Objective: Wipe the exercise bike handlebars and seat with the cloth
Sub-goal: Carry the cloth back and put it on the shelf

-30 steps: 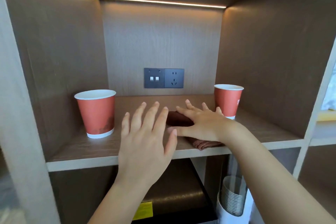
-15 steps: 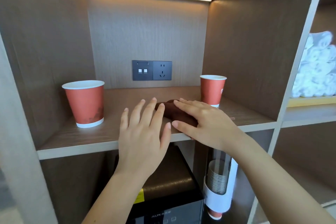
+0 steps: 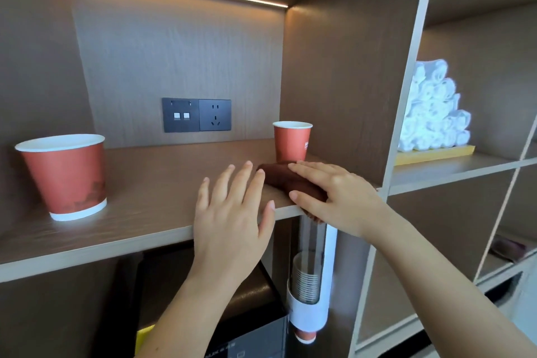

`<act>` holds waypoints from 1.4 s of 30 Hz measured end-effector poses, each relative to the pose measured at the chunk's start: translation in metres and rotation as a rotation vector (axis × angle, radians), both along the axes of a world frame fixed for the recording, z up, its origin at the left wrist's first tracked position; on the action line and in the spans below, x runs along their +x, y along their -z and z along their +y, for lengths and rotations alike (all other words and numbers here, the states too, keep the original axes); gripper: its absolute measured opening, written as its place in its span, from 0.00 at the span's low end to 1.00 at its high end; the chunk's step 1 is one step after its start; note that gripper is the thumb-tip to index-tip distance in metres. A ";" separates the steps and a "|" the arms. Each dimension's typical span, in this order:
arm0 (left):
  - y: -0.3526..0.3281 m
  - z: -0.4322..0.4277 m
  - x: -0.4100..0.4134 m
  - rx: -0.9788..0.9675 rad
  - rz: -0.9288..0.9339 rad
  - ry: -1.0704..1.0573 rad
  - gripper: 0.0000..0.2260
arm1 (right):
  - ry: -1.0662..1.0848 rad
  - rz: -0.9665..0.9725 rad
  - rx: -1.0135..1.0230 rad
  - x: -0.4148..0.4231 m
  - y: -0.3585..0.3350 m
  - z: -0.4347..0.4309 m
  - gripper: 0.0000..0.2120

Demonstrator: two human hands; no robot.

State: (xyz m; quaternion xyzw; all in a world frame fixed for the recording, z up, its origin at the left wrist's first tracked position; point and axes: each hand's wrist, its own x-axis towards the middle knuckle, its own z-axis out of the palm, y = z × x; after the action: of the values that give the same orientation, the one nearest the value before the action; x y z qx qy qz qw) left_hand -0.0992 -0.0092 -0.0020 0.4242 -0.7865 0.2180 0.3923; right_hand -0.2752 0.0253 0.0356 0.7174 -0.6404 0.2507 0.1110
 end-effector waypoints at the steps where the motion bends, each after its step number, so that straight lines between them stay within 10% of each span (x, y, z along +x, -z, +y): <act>1: -0.001 0.000 -0.003 0.004 0.002 0.002 0.21 | 0.017 -0.008 0.000 -0.005 0.000 0.000 0.24; 30: -0.004 -0.004 -0.050 0.083 0.006 -0.016 0.25 | 0.307 0.136 0.024 -0.051 -0.004 -0.072 0.23; 42: 0.001 -0.004 -0.048 0.007 -0.028 -0.024 0.24 | -0.006 0.027 -0.083 -0.034 0.025 -0.018 0.29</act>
State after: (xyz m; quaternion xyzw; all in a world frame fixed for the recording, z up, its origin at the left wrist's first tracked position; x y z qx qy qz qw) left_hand -0.1469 -0.0137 -0.0027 0.4320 -0.7875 0.2259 0.3772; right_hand -0.3089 0.0070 0.0111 0.7173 -0.6259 0.2677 0.1483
